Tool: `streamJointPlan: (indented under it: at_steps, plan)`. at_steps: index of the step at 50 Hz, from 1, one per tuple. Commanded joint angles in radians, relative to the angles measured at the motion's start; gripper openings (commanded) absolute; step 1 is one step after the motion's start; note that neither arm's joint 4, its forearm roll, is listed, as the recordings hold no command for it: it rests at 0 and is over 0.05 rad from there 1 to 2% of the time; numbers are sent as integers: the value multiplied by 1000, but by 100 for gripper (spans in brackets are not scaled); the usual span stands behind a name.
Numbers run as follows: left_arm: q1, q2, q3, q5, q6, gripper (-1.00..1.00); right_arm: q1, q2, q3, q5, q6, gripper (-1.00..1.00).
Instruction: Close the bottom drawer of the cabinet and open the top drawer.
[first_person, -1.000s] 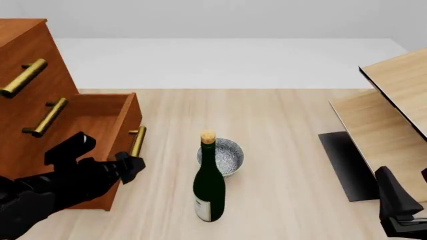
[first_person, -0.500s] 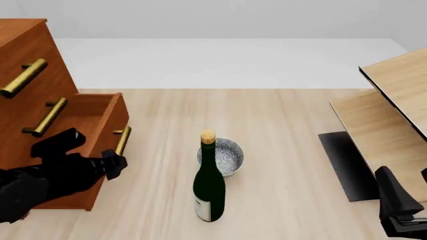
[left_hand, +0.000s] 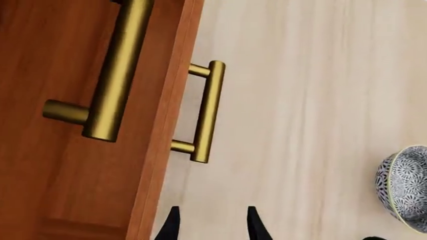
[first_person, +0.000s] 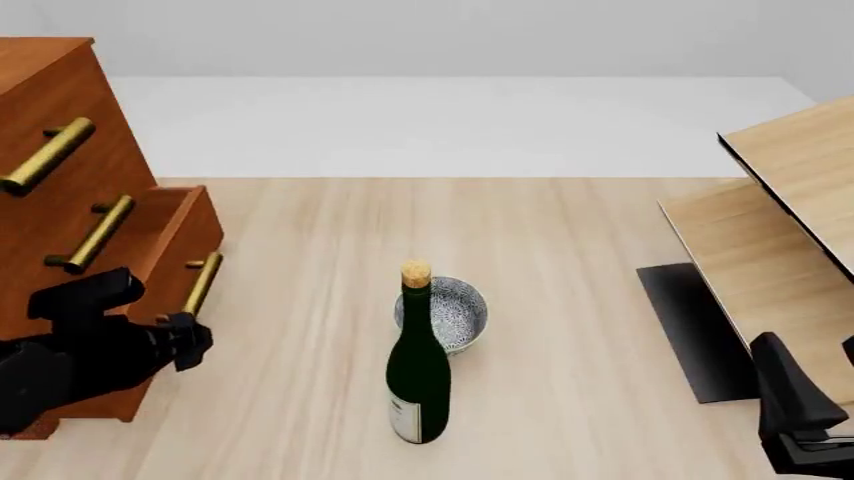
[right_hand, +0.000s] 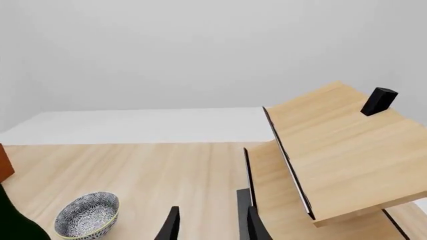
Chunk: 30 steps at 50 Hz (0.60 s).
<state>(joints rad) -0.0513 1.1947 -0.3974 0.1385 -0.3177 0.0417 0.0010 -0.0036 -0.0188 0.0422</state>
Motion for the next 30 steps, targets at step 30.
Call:
streamJointPlan:
  at_steps: [30]
  plan:
    - [241,-68,10,30,332,100,1,0,0,1,7,100]
